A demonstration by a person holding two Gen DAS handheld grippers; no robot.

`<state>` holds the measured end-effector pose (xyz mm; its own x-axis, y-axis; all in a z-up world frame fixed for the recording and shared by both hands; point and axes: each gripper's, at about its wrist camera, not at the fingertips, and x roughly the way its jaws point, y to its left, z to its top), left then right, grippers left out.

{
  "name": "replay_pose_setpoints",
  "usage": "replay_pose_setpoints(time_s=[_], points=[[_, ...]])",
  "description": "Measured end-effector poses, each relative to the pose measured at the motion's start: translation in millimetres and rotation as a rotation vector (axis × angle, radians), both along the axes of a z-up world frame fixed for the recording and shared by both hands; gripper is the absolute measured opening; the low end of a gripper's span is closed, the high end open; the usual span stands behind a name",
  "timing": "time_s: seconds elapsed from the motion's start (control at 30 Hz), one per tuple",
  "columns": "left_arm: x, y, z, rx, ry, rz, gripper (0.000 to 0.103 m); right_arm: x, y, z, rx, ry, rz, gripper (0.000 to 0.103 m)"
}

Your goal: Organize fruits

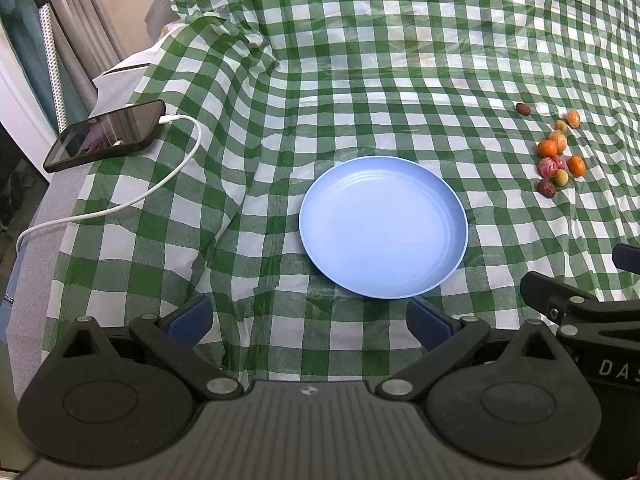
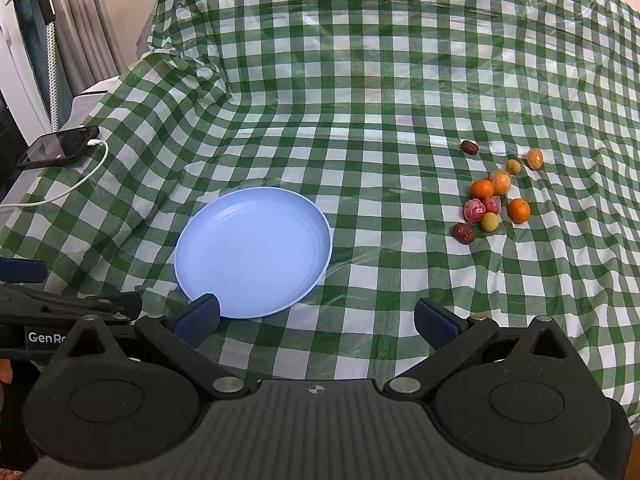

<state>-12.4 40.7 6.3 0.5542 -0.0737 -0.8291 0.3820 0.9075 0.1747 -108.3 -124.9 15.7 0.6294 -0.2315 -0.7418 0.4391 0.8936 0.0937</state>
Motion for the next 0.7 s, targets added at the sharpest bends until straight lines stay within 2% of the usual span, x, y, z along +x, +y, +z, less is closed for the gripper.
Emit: replay_pose_setpoints(time_s=[0.13, 0.47, 0.57, 0.7], points=[[1, -1, -1, 0.007, 0.006, 0.006, 0.103, 2, -2, -1, 0.004, 0.067, 0.007, 0.103], [11, -7, -9, 0.051, 0.028, 0.01, 0.103, 9, -14, -15, 0.03, 0.028, 0.009, 0.103], [14, -14, -14, 0.061, 0.031, -0.003, 0.103, 7, -31, -23, 0.029, 0.003, -0.05, 0.103], [18, -32, -17, 0.055, 0.026, -0.041, 0.103, -2, -65, -38, -0.059, -0.036, -0.213, 0.103]])
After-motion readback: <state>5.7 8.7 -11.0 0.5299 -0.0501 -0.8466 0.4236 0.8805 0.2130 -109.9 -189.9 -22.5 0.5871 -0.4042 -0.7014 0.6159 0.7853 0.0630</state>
